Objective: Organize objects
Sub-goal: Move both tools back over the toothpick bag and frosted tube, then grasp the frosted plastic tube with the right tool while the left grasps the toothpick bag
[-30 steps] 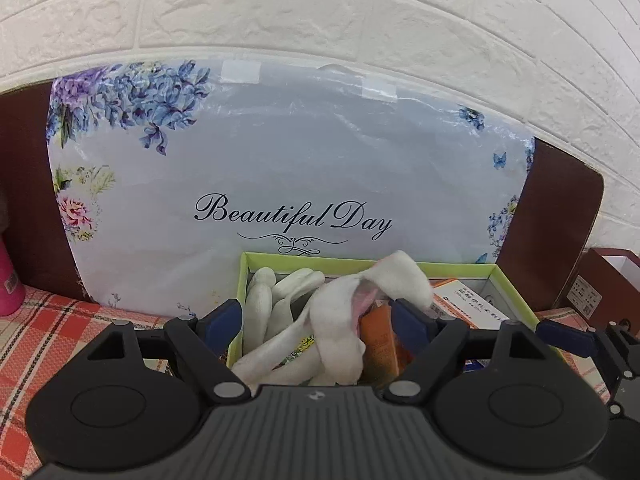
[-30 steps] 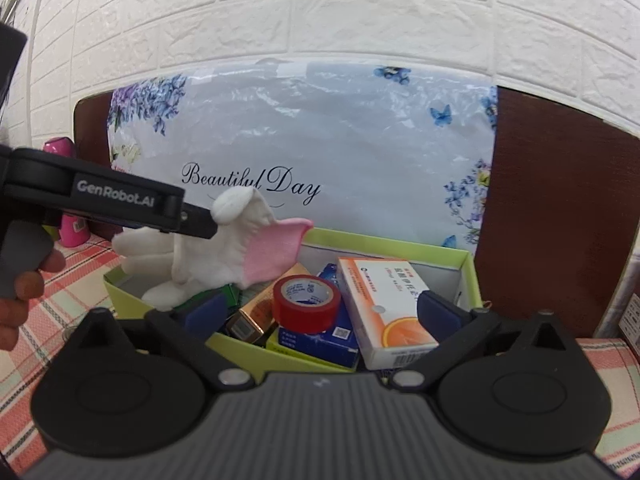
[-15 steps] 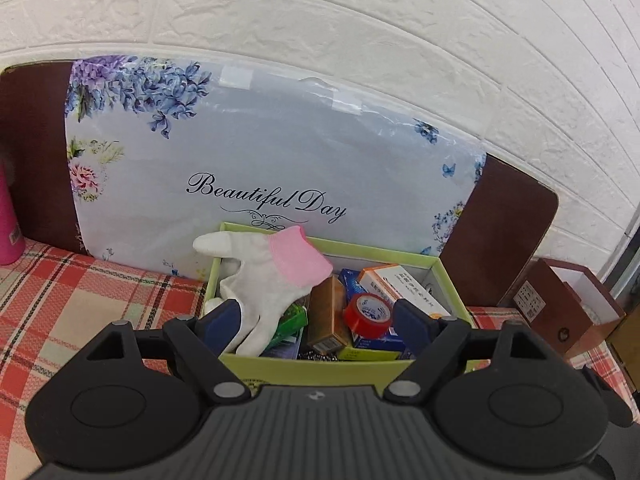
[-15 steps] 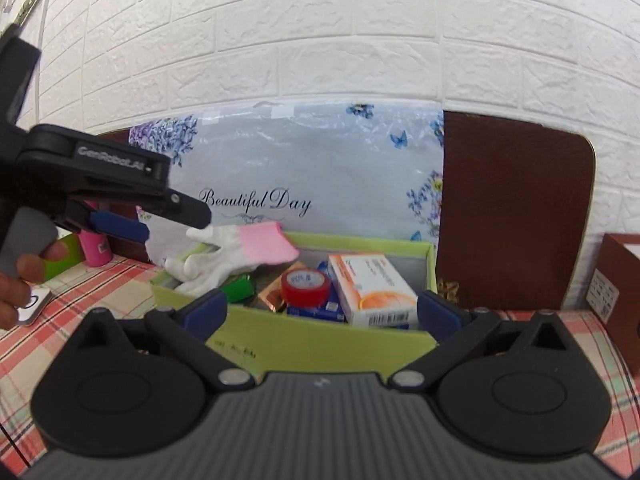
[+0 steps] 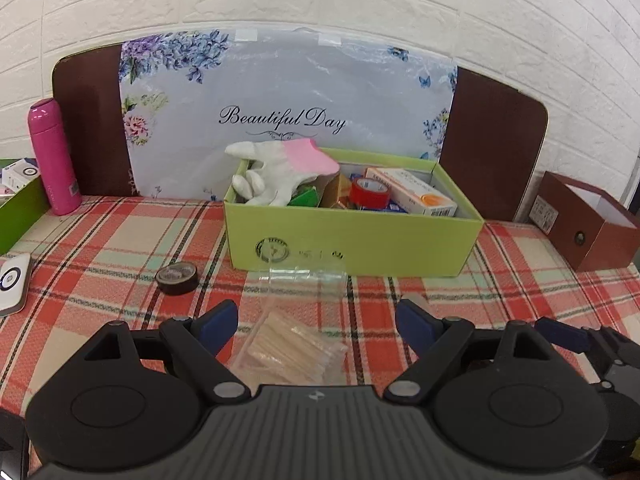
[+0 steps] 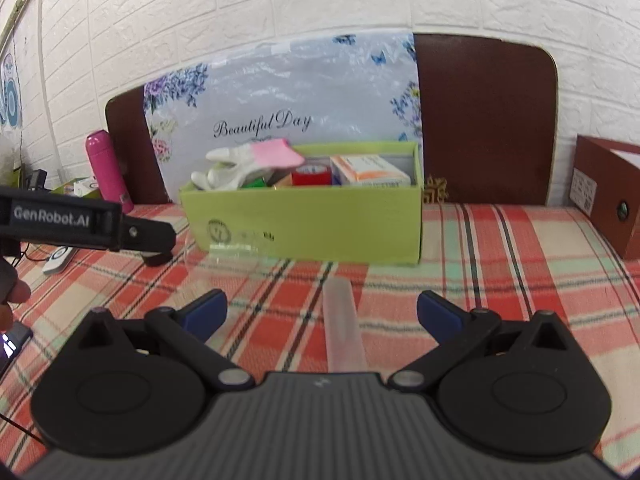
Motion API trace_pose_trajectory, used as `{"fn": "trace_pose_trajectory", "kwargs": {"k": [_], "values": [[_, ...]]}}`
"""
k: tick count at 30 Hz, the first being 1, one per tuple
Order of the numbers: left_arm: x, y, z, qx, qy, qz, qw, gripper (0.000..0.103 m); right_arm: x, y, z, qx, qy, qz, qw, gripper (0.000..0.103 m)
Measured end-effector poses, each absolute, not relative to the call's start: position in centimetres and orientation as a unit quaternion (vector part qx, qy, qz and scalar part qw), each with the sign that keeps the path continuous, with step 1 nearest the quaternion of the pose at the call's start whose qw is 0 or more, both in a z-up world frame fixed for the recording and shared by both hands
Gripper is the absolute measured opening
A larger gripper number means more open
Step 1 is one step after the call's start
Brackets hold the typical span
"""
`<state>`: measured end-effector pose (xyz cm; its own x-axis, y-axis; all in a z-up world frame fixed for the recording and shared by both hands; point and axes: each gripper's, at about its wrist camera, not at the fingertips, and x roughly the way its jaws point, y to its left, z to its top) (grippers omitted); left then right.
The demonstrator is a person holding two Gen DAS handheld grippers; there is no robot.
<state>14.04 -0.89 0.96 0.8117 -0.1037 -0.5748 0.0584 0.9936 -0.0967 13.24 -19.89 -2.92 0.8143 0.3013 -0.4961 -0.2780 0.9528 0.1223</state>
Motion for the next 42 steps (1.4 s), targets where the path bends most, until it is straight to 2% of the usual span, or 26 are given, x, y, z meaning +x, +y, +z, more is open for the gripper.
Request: {"fn": "trace_pose_trajectory", "kwargs": {"k": [16, 23, 28, 36, 38, 40, 41, 42], "values": [[12.2, 1.0, -2.4, -0.044, 0.342, 0.003, 0.939, 0.089, 10.2, -20.8, -6.4, 0.043, 0.321, 0.132, 0.937, 0.103], [12.8, 2.2, -4.0, -0.092, 0.365, 0.005, 0.926, 0.089, 10.2, -20.1, -6.8, 0.030, 0.327, 0.132, 0.935, 0.103], [15.2, 1.8, -5.5, -0.164, 0.381, 0.005, 0.910, 0.089, 10.2, -20.2, -7.0, 0.034, 0.333, 0.130, 0.933, 0.103], [20.3, 0.5, -6.6, -0.162, 0.381, 0.037, 0.909, 0.088, 10.0, -20.9, -7.1, 0.036, 0.338, 0.121, 0.933, 0.103], [21.0, 0.4, -6.7, -0.141, 0.376, 0.032, 0.915, 0.081, 10.0, -21.0, -7.1, 0.038, 0.338, 0.120, 0.933, 0.103], [21.0, 0.0, -6.9, -0.089, 0.370, 0.017, 0.924, 0.052, 10.1, -20.9, -7.1, 0.037, 0.338, 0.121, 0.933, 0.103], [20.8, 0.0, -6.9, -0.068, 0.365, -0.003, 0.929, 0.045, 10.2, -20.9, -7.1, 0.035, 0.337, 0.122, 0.933, 0.103], [20.4, 0.4, -6.9, -0.068, 0.365, -0.025, 0.928, 0.031, 10.4, -20.8, -7.1, 0.033, 0.337, 0.123, 0.933, 0.103]]}}
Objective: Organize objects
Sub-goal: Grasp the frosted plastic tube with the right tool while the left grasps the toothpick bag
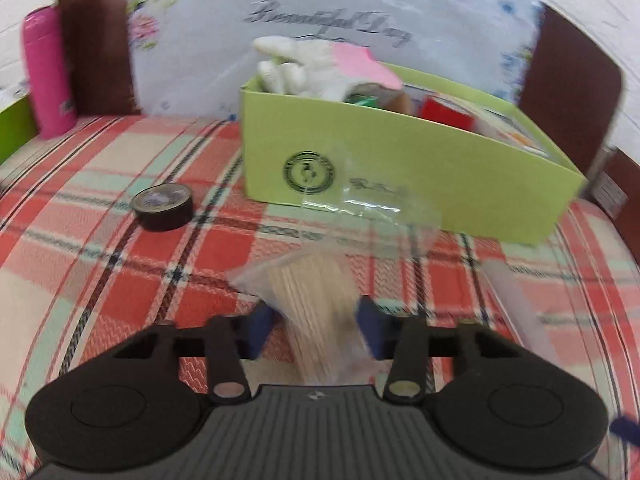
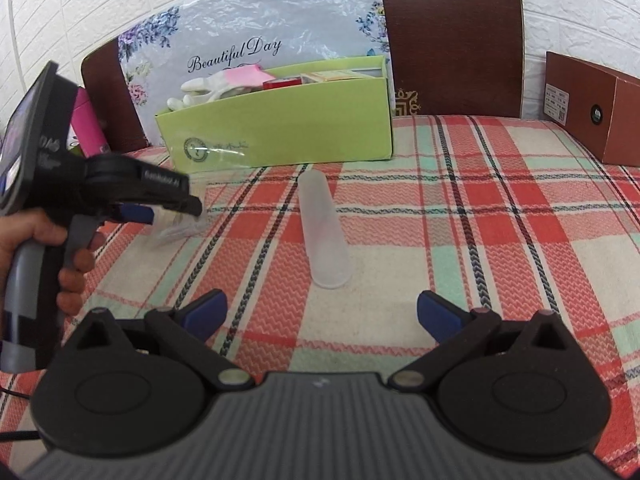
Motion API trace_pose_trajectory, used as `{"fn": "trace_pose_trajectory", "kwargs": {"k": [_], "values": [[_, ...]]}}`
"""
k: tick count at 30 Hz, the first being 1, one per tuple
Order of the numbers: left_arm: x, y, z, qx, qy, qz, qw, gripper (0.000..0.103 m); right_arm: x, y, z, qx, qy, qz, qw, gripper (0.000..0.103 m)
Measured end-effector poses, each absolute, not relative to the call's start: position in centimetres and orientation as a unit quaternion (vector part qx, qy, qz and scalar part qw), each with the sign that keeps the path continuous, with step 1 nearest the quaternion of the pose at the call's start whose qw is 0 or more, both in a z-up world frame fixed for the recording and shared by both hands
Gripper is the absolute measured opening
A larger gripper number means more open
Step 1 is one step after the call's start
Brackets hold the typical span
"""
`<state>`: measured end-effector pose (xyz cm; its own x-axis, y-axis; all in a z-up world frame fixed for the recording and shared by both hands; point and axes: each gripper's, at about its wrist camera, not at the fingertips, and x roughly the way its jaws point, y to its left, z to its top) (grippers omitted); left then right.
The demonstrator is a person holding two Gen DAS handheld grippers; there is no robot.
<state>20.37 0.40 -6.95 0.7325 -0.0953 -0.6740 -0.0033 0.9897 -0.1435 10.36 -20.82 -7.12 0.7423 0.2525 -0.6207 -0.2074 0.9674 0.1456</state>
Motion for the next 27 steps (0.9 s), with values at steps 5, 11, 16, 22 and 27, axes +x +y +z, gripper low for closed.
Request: {"fn": "trace_pose_trajectory", "kwargs": {"k": [5, 11, 16, 22, 27], "values": [[17.4, 2.6, -6.9, -0.074, 0.386, -0.104, 0.914, 0.020, 12.4, -20.0, -7.6, 0.017, 0.338, 0.127, 0.932, 0.103], [13.2, 3.6, -6.9, -0.068, 0.400, -0.147, 0.902, 0.019, 16.3, -18.5, -8.6, -0.011, 0.345, 0.122, 0.931, 0.078], [11.6, 3.5, -6.9, -0.050, 0.404, -0.162, 0.899, 0.019, 16.0, -17.7, -8.0, -0.029, 0.348, 0.137, 0.927, 0.027], [10.1, 2.9, -6.7, -0.002, 0.406, -0.181, 0.896, 0.026, 10.3, -17.3, -7.5, -0.057, 0.374, 0.197, 0.905, 0.027], [10.1, 2.4, -6.6, 0.008, 0.403, -0.148, 0.903, 0.068, 7.2, -16.9, -7.2, -0.051, 0.381, 0.228, 0.894, 0.051]]}}
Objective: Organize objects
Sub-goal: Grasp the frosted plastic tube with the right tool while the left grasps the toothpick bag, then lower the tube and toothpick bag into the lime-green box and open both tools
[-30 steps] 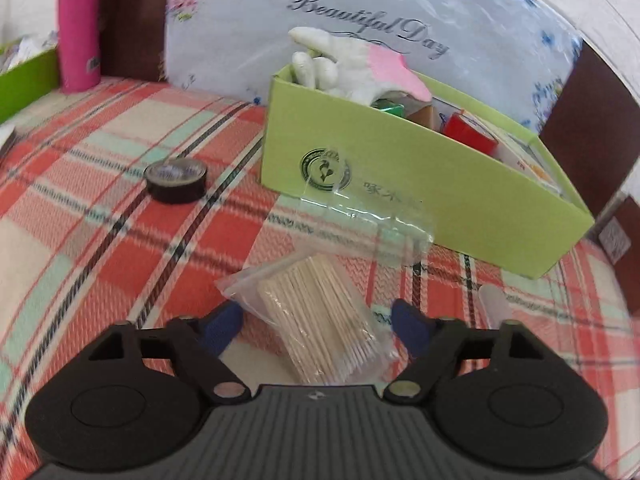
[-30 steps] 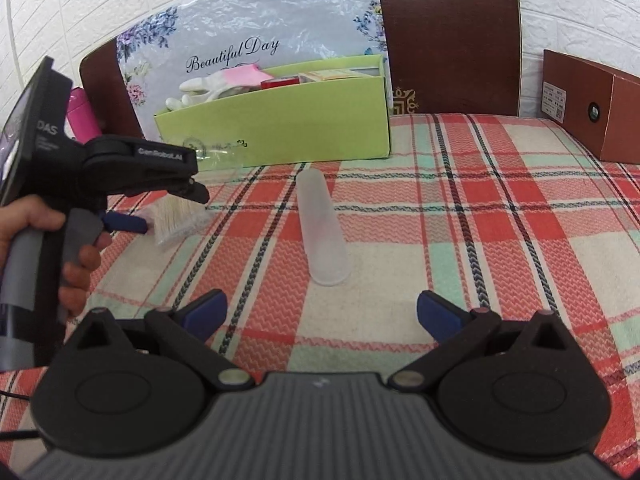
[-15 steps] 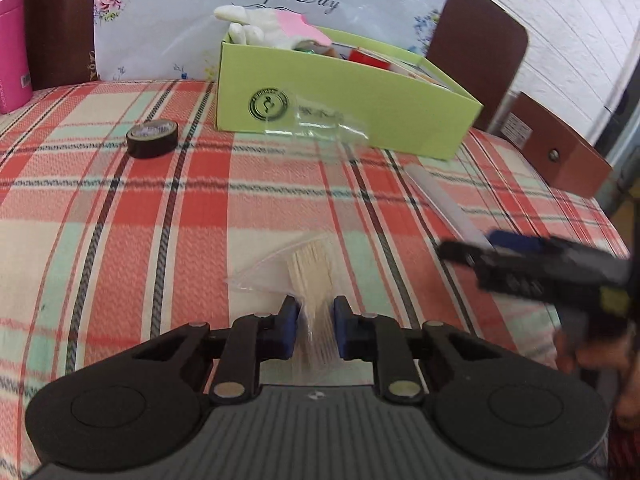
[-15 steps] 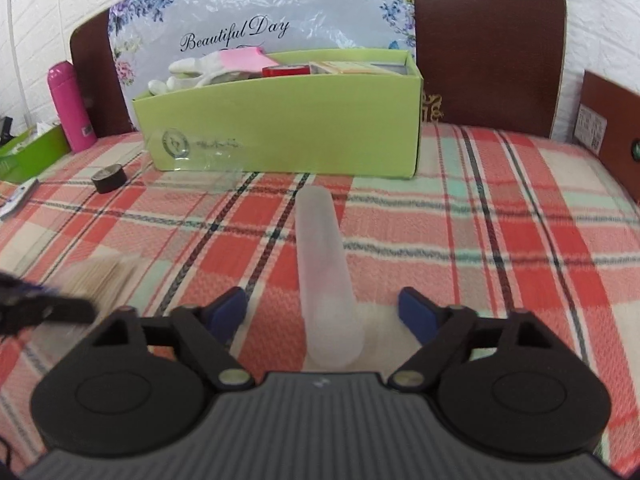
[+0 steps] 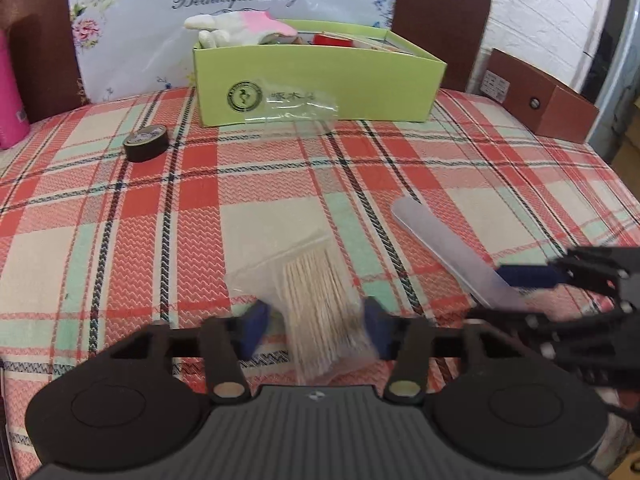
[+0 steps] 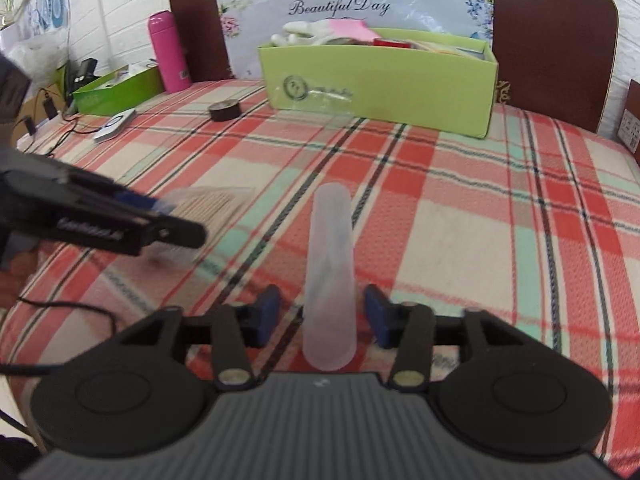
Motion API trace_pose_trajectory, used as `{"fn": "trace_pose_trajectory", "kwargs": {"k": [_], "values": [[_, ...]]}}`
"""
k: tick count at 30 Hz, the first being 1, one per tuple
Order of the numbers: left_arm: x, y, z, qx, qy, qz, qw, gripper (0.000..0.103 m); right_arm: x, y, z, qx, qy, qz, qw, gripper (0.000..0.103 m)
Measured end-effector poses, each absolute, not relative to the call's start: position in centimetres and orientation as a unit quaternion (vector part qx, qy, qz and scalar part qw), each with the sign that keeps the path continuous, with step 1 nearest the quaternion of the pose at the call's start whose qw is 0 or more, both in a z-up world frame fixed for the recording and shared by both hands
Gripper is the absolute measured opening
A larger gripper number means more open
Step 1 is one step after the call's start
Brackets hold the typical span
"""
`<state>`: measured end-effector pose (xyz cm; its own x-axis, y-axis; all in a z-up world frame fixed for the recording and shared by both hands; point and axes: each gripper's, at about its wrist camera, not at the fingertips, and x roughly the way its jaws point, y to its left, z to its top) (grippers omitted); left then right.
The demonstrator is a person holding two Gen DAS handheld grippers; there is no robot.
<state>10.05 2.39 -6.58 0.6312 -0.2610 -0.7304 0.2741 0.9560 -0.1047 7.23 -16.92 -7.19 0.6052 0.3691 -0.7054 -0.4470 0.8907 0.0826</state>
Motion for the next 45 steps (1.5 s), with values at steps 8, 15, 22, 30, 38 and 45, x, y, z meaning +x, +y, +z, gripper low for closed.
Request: {"fn": "trace_pose_trajectory", "kwargs": {"k": [8, 15, 22, 30, 38, 45], "values": [[10.9, 0.9, -6.9, 0.022, 0.411, -0.141, 0.900, 0.065, 7.8, -16.6, -7.1, -0.048, 0.380, 0.222, 0.897, 0.051], [11.1, 0.7, -6.9, 0.020, 0.412, -0.138, 0.900, 0.065, 8.3, -16.5, -7.4, -0.042, 0.381, 0.216, 0.898, 0.051], [11.1, 0.5, -6.9, 0.034, 0.409, -0.145, 0.900, 0.042, 8.6, -16.1, -7.6, -0.051, 0.373, 0.208, 0.903, 0.039], [10.8, 1.4, -5.0, -0.037, 0.397, -0.190, 0.897, 0.019, 8.9, -17.1, -6.6, -0.009, 0.373, 0.221, 0.901, 0.027], [11.6, 0.1, 0.8, -0.034, 0.324, -0.238, 0.915, 0.018, 10.2, -18.1, -2.1, 0.012, 0.319, 0.235, 0.918, 0.027], [15.1, -0.8, 5.6, -0.028, 0.265, -0.232, 0.935, 0.018, 13.6, -19.0, 2.2, 0.014, 0.258, 0.227, 0.939, 0.027]]}}
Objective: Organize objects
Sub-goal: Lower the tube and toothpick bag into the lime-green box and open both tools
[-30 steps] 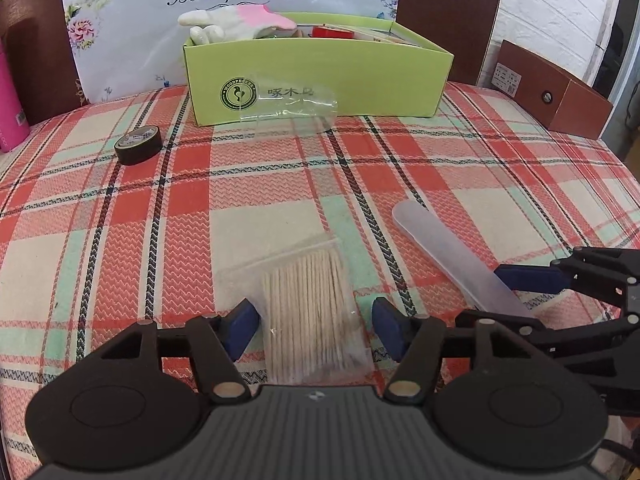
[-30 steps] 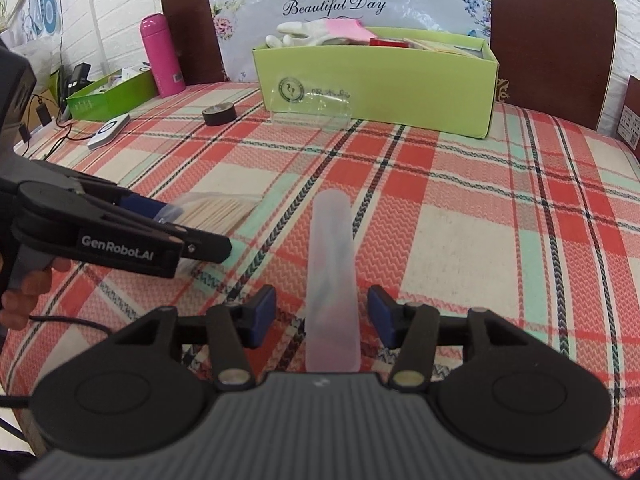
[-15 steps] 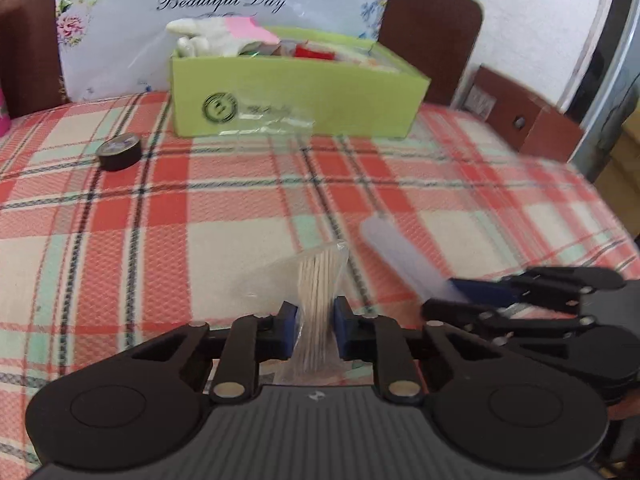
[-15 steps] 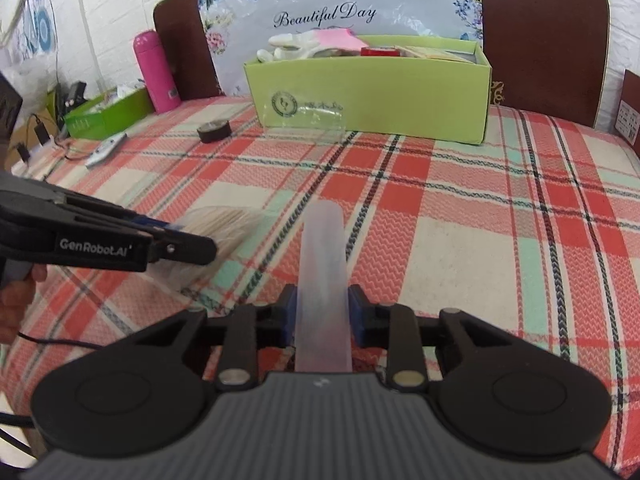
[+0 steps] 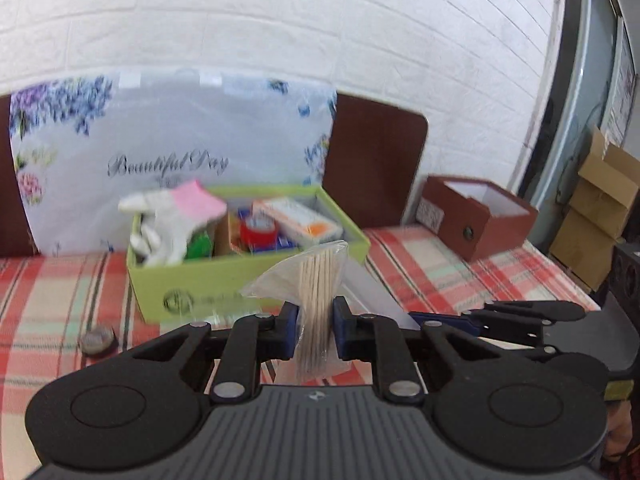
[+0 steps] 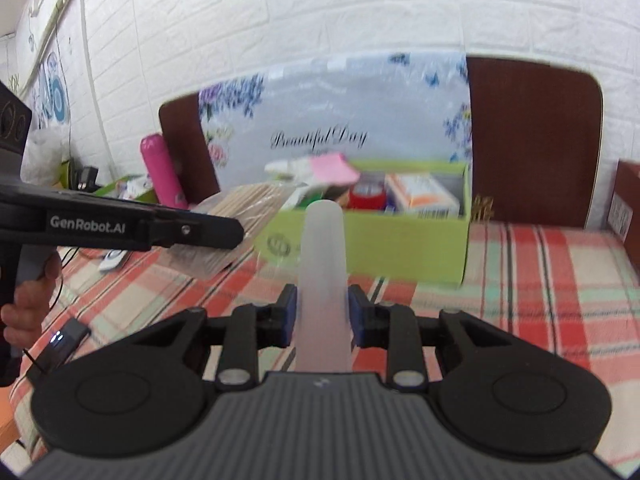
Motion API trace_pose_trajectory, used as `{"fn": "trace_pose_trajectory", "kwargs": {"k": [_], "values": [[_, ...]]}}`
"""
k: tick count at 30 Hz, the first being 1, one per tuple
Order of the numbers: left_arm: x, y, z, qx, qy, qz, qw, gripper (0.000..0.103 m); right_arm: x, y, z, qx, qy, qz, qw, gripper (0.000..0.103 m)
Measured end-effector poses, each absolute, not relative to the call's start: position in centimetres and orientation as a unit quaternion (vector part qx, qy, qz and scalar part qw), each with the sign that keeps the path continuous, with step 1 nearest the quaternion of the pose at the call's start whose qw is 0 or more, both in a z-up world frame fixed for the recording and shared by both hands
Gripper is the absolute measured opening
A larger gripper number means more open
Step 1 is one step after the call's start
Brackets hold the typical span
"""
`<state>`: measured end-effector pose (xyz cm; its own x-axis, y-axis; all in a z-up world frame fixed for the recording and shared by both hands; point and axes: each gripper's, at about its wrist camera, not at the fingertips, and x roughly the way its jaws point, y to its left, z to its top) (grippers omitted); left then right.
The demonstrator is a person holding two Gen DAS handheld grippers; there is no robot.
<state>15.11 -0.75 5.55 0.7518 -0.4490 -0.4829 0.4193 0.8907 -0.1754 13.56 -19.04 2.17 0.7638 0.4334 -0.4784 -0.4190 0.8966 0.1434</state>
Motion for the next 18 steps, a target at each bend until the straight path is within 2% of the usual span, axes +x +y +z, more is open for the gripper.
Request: {"fn": "trace_pose_trajectory", "kwargs": {"k": [9, 18], "values": [[23.3, -0.6, 8.3, -0.046, 0.254, -0.184, 0.948, 0.018, 20.7, -18.9, 5.3, 0.007, 0.217, 0.202, 0.955, 0.027], [31.9, 1.8, 6.9, -0.082, 0.283, -0.124, 0.947, 0.018, 29.7, -15.2, 4.5, 0.014, 0.230, 0.203, 0.952, 0.027]]}}
